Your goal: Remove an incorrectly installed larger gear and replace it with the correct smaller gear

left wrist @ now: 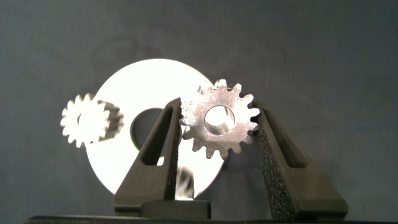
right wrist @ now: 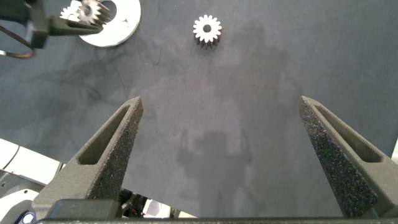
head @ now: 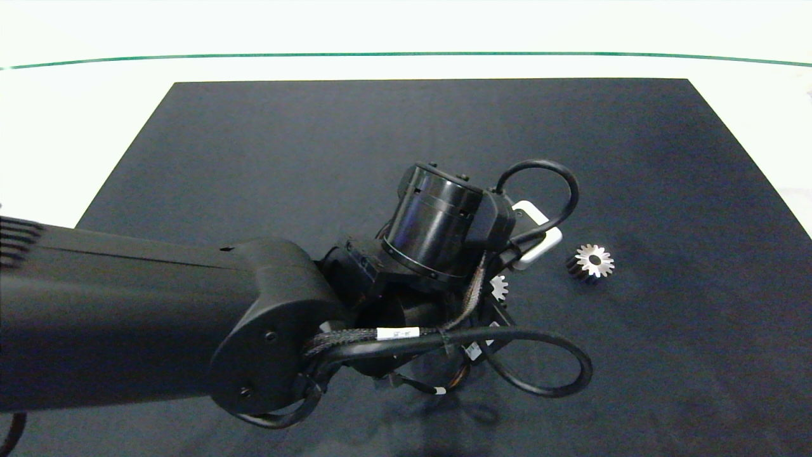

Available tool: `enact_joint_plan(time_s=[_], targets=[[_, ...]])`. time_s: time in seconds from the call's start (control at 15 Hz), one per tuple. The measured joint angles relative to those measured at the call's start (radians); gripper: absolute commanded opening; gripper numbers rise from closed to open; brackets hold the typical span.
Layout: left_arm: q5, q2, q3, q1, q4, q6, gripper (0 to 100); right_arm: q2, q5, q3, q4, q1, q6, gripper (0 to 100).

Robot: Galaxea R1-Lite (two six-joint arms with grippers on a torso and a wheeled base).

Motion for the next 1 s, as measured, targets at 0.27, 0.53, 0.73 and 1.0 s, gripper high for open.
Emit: enact_joint_plan(time_s=[0.27,0.53,0.73,1.0], targets=[[0.000,0.050,-0.077,-0.004,0.047,0.007,22,-0.004,0.000,0.014,0.000,0.000,0.000,100],[0.000,0.091,-0.140,-0.001,0.070,0.014,22,-0.004,0.002,0.019,0.000,0.007,0.002,100],[0.000,0.117,-0.160,0.004,0.071,0.026,22,-0.005,0.002,0.021,0.000,0.010,0.002,100],[0.000,0.151,-0.190,0.014,0.071,0.033,22,-0.008,0.003,0.031,0.000,0.011,0.003,100]])
